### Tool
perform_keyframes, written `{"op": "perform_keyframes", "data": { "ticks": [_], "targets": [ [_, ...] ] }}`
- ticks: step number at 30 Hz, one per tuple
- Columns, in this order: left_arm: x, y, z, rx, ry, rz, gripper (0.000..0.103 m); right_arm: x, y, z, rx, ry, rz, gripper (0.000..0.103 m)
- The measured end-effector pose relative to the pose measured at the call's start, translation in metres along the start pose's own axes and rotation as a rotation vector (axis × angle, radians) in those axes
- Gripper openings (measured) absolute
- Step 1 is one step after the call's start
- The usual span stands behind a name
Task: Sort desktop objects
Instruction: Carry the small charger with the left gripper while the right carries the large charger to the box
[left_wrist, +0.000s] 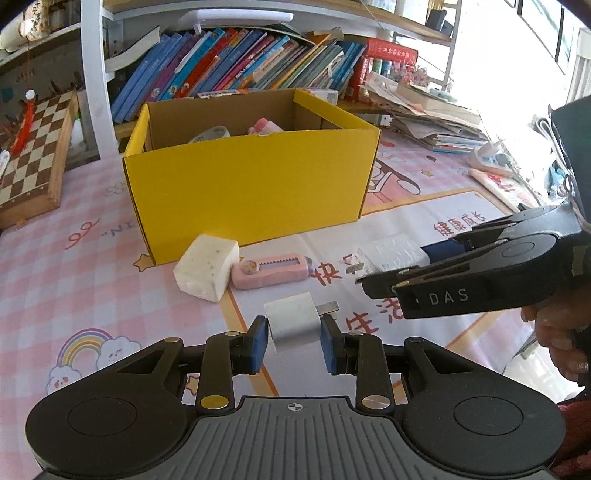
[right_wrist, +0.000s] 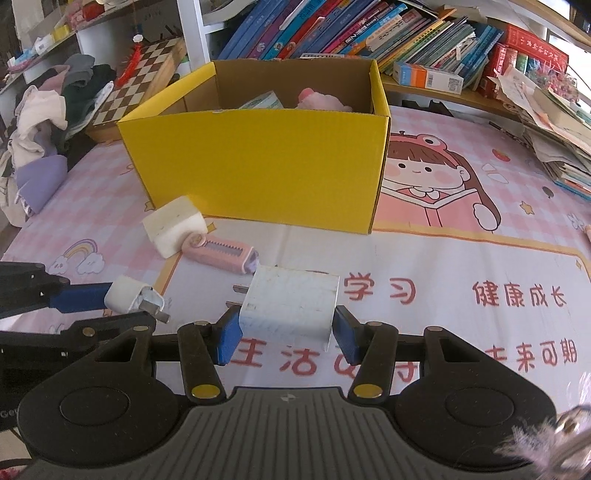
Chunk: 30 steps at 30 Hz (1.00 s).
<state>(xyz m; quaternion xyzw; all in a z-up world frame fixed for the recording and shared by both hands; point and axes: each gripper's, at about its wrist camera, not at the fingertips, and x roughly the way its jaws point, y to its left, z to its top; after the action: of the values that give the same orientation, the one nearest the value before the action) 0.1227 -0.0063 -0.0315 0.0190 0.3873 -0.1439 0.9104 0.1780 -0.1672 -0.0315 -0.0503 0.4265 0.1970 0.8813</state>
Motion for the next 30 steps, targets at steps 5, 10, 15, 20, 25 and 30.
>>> {"op": "perform_keyframes", "data": {
  "ticks": [5, 10, 15, 20, 25, 30],
  "targets": [
    [-0.01, 0.001, -0.002, -0.004, -0.013, -0.002, 0.029, -0.009, 0.003, -0.006, -0.001, -0.01, 0.003, 0.051],
    [-0.02, 0.001, 0.001, 0.003, -0.039, 0.0, 0.029, -0.019, 0.006, -0.007, -0.009, -0.028, 0.006, 0.051],
    [-0.03, 0.002, 0.007, 0.008, -0.073, 0.007, 0.029, -0.03, 0.008, -0.002, -0.022, -0.06, 0.01, 0.051],
    [-0.038, 0.005, 0.018, 0.001, -0.11, 0.008, 0.029, -0.04, 0.008, 0.012, -0.034, -0.102, 0.017, 0.051],
    [-0.042, 0.009, 0.031, 0.017, -0.152, 0.015, 0.029, -0.043, 0.004, 0.034, -0.056, -0.146, 0.02, 0.051],
    [-0.042, 0.015, 0.047, 0.015, -0.191, 0.027, 0.029, -0.046, 0.0, 0.057, -0.078, -0.19, 0.023, 0.05]
  ]
}}
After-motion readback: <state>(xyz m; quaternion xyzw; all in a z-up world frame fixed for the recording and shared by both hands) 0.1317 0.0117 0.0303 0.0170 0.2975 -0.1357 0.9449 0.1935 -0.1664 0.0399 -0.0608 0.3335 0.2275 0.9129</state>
